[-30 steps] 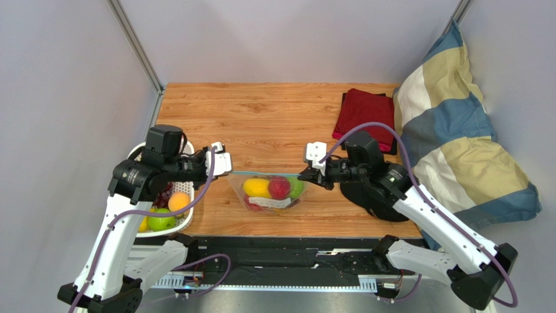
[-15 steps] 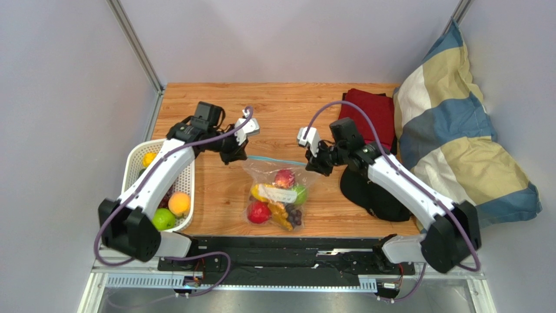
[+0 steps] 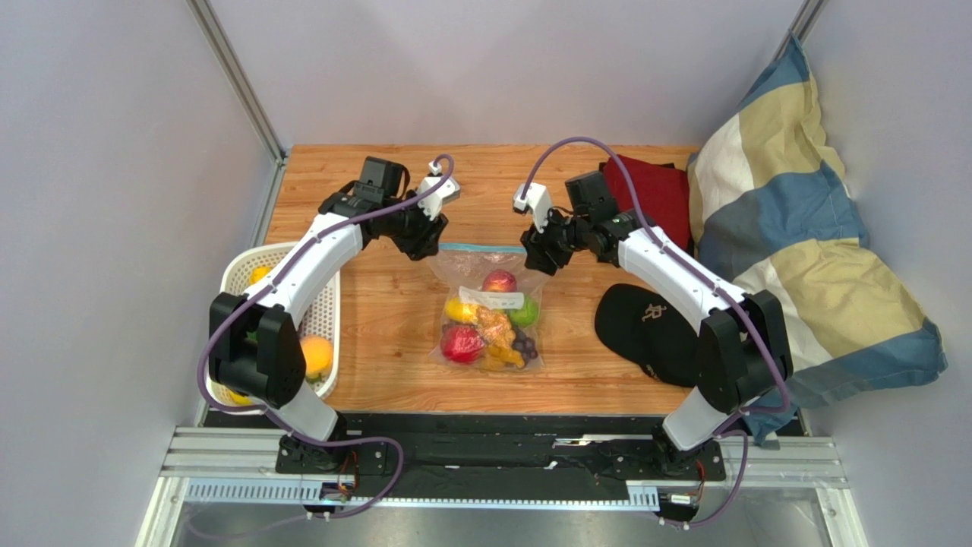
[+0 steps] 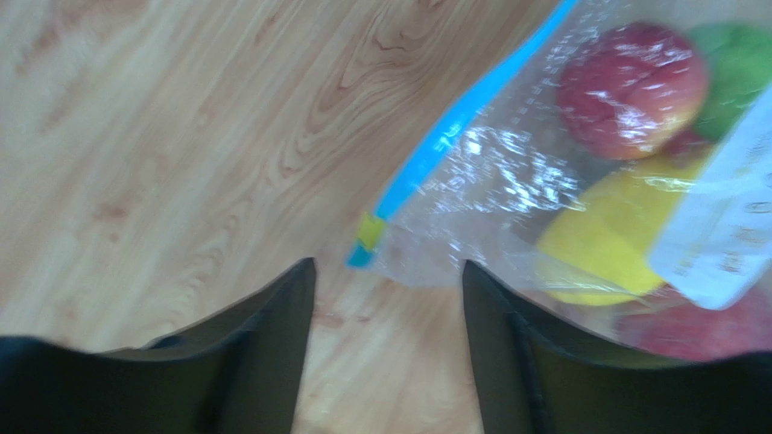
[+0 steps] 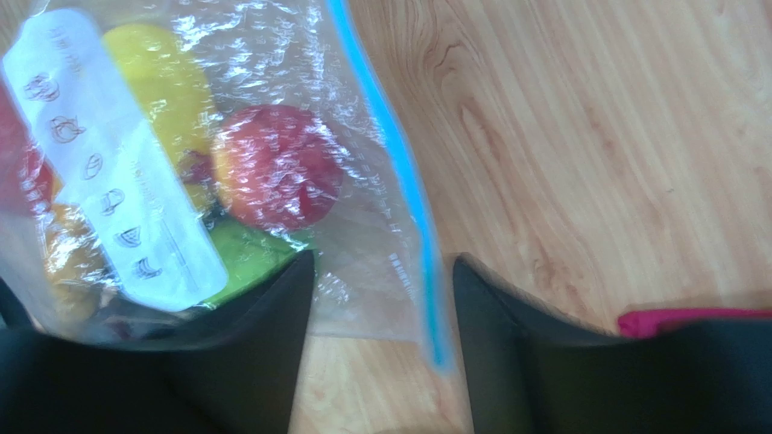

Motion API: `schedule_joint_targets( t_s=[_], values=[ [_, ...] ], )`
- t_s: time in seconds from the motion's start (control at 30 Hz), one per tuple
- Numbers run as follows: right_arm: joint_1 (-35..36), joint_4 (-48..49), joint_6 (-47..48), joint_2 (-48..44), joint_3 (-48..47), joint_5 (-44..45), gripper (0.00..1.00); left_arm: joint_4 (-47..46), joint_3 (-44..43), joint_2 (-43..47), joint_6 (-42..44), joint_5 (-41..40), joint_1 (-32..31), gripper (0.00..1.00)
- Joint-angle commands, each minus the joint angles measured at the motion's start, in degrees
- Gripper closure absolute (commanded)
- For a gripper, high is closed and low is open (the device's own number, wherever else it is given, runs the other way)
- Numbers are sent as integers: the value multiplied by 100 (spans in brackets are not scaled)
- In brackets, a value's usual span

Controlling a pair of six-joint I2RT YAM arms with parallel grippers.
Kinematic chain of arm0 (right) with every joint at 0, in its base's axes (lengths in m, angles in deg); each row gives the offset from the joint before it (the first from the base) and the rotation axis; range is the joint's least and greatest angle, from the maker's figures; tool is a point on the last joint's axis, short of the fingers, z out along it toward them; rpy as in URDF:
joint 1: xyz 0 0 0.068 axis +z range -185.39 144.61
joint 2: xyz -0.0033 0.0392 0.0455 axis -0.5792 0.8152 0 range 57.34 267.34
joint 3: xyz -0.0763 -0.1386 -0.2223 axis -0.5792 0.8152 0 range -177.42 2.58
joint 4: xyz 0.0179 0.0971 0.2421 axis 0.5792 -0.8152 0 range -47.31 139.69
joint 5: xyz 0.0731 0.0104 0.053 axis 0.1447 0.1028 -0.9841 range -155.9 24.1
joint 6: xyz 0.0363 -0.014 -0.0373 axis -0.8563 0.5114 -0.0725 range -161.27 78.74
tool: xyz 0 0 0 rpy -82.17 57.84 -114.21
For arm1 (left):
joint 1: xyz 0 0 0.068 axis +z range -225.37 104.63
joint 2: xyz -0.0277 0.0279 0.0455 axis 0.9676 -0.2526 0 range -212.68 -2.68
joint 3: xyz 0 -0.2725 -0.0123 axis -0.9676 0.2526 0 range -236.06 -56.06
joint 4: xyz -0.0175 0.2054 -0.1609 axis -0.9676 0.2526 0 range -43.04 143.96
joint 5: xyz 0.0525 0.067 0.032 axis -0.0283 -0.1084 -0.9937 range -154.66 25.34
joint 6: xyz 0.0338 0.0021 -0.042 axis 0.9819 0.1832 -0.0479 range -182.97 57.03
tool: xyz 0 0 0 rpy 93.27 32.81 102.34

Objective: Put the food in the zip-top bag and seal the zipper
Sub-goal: Place the zipper food storage bag at the center of the board, then reset both arms

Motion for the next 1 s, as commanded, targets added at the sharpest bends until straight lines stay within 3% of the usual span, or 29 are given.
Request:
schedule_joint_targets(
  t_s=[0.0,0.03,0.33,0.43,0.57,0.77,0.97],
  values=[
    [-66,121,-413,-630,-172,-104,28,233,-196,546,-291,258,44,10],
    [-58,121,-500,-764,-128,-130,24,277,-178,679,-282,276,62,1],
    [-215,95,-1862,-2108,196,-42,14,1516,-1048,1383,-765,531,474,1],
    [-610,104,-2433,-2381,494,-200,12,1859,-1057,1602,-906,742,606,1],
    [-1216,95,-3005,-2916,1075,-17,11,1869,-689,1980,-1187,699,712,1],
    [-1578,420,-3638,-3752,2103,-104,10,1562,-29,2262,-1635,681,738,1],
    [-1675,297,-3490,-4131,2342,19,10,1526,-55,2139,-1855,313,747,1]
  ],
)
